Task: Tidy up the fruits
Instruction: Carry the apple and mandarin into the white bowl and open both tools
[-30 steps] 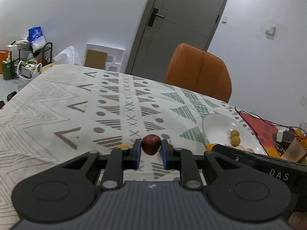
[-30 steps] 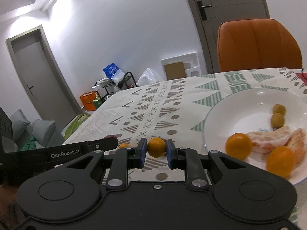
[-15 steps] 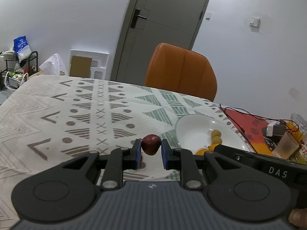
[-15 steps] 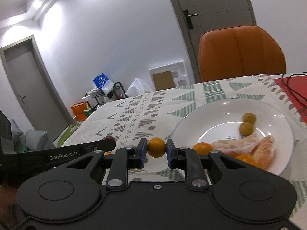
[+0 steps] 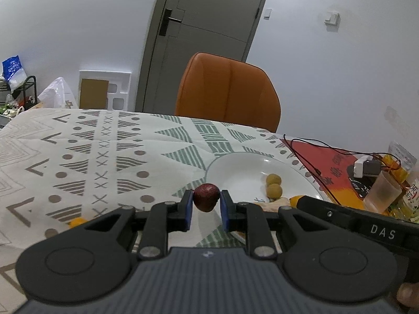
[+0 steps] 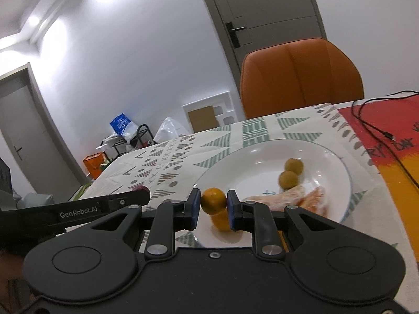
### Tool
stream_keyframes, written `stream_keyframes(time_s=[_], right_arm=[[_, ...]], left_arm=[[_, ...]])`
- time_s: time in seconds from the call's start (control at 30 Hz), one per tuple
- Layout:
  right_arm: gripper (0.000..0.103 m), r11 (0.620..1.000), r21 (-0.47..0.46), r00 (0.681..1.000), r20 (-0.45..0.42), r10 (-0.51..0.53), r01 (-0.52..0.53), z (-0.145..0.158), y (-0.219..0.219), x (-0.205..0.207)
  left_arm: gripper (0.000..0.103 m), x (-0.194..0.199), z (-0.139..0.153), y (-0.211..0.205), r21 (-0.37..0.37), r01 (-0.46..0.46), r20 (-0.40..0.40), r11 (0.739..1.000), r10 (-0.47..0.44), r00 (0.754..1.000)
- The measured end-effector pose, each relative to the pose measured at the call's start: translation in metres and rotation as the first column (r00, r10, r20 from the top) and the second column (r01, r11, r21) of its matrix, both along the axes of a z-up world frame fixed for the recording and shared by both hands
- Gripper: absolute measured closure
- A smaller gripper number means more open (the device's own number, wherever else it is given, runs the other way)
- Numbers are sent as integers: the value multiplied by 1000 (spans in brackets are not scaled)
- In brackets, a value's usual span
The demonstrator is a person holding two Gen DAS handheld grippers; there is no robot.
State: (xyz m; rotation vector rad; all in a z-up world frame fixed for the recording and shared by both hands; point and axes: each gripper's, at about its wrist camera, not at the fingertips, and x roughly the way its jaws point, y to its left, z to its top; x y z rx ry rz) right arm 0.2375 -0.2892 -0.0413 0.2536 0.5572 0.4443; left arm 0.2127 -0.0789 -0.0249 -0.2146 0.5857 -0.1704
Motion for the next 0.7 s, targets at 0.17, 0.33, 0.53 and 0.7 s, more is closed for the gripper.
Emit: stream_keyframes(time_s=[0.17, 0.33, 0.53, 0.7], right_arm=[[83, 1000, 10, 1000, -4, -27, 27, -2, -15, 2], [83, 998, 22, 999, -9, -52, 53, -5, -28, 6], [83, 997, 32, 997, -17, -70, 70, -9, -39, 11], [83, 996, 38, 997, -22, -80, 81, -10, -44, 14]], left_arm=[[82, 7, -4, -10, 11, 13, -10, 1000, -13, 1000], [82, 16, -7, -20, 20, 21, -17, 1000, -21, 1000], [82, 25, -9, -27, 26, 29, -24, 999, -28, 999], [82, 33, -11, -33, 28, 42, -30, 999, -41, 999]])
